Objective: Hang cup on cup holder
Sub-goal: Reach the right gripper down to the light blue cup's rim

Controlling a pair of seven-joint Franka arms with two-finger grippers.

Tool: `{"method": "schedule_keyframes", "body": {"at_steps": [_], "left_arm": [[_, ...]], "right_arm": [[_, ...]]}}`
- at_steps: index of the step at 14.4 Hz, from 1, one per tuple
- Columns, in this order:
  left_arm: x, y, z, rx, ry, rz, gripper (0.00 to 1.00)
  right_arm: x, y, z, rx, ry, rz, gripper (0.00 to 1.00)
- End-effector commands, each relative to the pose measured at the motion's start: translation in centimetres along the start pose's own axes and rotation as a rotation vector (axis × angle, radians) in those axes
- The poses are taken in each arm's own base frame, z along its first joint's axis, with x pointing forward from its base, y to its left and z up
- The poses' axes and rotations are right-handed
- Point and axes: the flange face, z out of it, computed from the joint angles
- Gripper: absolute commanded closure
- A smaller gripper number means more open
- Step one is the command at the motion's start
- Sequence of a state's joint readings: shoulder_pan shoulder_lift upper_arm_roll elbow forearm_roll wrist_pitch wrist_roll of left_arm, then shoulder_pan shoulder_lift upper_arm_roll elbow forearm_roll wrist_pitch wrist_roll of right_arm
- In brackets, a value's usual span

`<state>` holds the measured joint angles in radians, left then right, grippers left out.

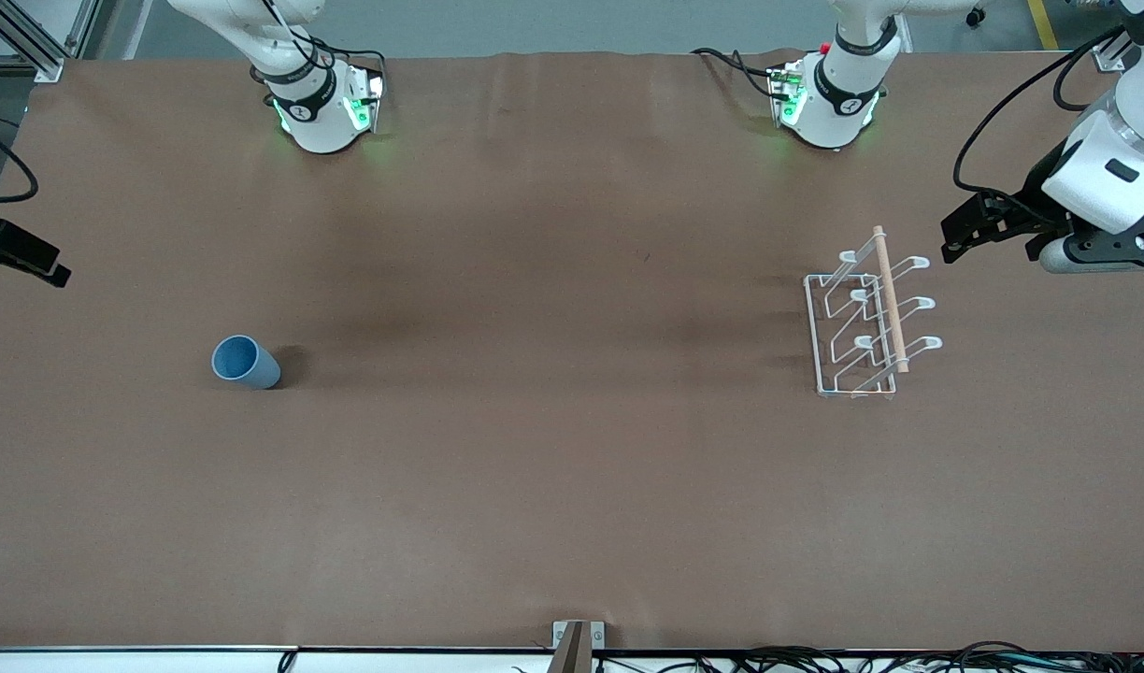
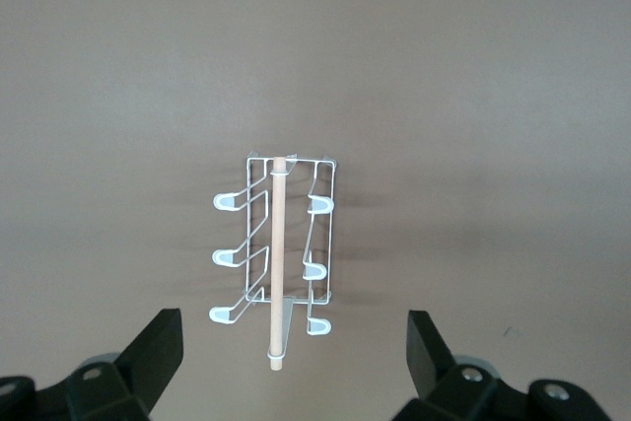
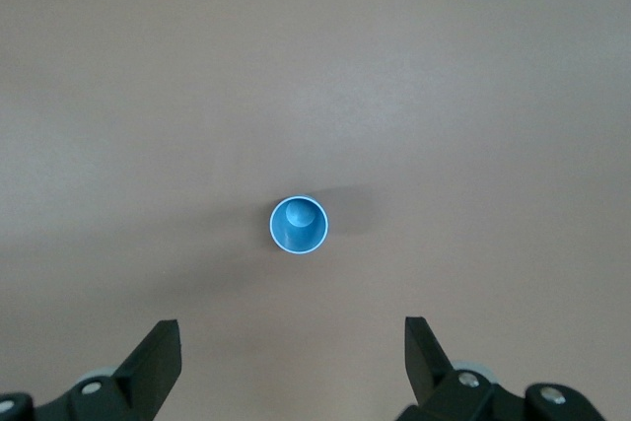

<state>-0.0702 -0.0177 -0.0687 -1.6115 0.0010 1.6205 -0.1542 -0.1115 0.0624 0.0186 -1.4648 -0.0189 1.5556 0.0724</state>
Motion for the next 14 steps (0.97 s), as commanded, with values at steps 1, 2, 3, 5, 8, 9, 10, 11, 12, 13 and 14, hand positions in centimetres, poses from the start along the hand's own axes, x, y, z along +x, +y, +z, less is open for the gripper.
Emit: {"method": "schedule_keyframes", "body": {"at_steps": [1,2,3,5,8,9,10,11,12,13,14], "left_arm": [[-0.2,-0.3,-0.4,0.011,0.016,0.008,0.0],[-0.2,-0.2,-0.3,0.012,0.015,0.01,0.0],[-0.2,-0.3,-0.3,0.011,0.016,0.008,0.0],[-0.1,-0.3,-0.3,0.011,0.016,0.01,0.0],[-0.1,-0.1,-0.4,0.008,0.018,0.011,0.0],[-0.1,-0.1,-0.4,0.006,0.017,0.011,0.01],[-0.1,0.0,-0.5,0.005,0.019,0.013,0.01],[-0.1,-0.1,-0.5,0.005,0.019,0.011,0.01],[-0.1,0.0,-0.5,0.005,0.019,0.013,0.01],[-0.1,0.0,-0.5,0.004,0.02,0.013,0.01],[-0.1,0.0,-0.5,0.004,0.02,0.013,0.01]], "right_arm": [[-0.9,0.3,-0.1,-0.003,-0.001,0.008,0.0],[-0.9,0.3,-0.1,-0.003,-0.002,0.008,0.0],[-0.9,0.4,-0.1,-0.003,-0.002,0.009,0.0],[-1.0,0.3,0.0,-0.001,-0.005,-0.007,0.0],[-0.9,0.0,1.4,0.0,-0.03,-0.032,0.0],[-0.8,0.0,2.5,0.001,-0.042,-0.057,0.0],[-0.7,0.1,3.4,0.002,-0.05,-0.082,0.0],[-0.6,0.3,4.5,0.002,-0.058,-0.089,0.0],[-0.5,0.2,6.0,0.002,-0.061,-0.091,0.0],[-0.4,0.2,8.3,0.002,-0.065,-0.092,0.0],[-0.2,0.0,10.5,0.002,-0.046,-0.097,0.0]]}}
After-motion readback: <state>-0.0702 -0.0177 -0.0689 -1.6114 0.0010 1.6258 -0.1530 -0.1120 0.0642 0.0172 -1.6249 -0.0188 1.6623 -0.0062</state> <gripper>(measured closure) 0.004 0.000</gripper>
